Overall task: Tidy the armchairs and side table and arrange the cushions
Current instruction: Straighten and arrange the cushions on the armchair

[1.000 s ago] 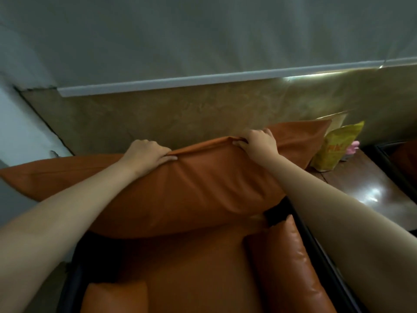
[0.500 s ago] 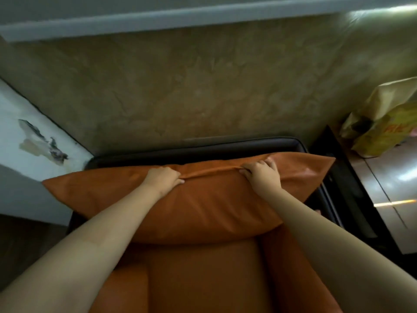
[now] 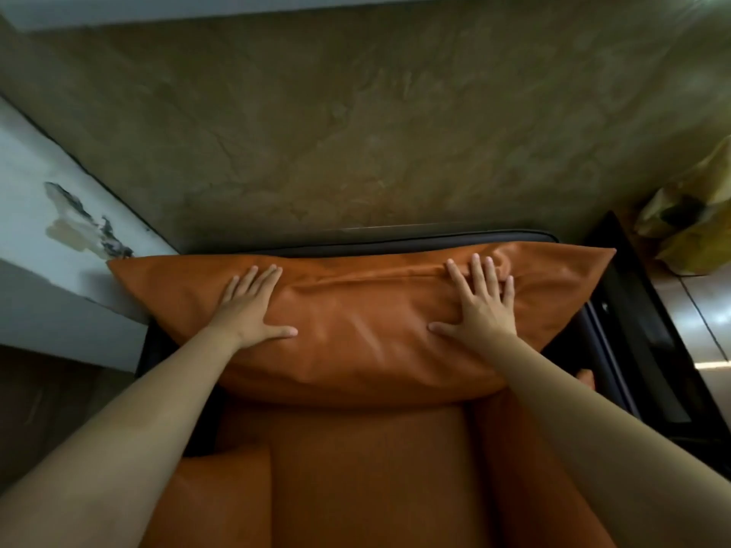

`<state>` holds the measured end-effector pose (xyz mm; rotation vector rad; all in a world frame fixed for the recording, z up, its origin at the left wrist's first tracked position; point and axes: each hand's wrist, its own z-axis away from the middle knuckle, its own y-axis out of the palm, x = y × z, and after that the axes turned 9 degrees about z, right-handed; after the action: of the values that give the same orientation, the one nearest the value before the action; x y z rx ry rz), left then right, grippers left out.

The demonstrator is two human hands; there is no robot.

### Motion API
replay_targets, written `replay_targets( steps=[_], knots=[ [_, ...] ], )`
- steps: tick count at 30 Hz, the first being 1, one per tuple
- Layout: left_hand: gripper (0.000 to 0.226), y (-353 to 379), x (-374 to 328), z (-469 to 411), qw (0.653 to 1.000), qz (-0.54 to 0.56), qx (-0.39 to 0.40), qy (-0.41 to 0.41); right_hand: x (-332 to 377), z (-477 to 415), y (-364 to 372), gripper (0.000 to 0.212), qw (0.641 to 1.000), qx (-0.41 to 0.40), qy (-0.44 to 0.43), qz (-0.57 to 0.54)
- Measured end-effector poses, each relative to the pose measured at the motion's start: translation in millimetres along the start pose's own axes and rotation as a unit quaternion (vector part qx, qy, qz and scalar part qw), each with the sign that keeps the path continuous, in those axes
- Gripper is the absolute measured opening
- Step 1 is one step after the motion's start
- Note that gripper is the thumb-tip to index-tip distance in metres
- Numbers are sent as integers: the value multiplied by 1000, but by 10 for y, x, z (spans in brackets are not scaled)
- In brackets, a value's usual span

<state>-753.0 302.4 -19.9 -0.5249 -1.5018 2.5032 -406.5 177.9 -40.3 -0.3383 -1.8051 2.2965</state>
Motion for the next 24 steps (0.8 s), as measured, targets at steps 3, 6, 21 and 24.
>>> replay_targets(
  steps=[3,6,21,24],
  knots=[
    [121,98,54,-146,1000,18,-10,-3,-16,-80,145,118,1000,-2,3,-6],
    [126,204,79,-301,999,26,-24,-3,-27,-200,287,120,1000,12,-2,-8],
    [134,498,126,-712,998,23,-58,-7,-39,-651,514,128,997,64,-27,-22],
    [130,538,93,-608,995,11,-100,-3,-5,-562,533,124,999,40,-21,-3]
  ],
)
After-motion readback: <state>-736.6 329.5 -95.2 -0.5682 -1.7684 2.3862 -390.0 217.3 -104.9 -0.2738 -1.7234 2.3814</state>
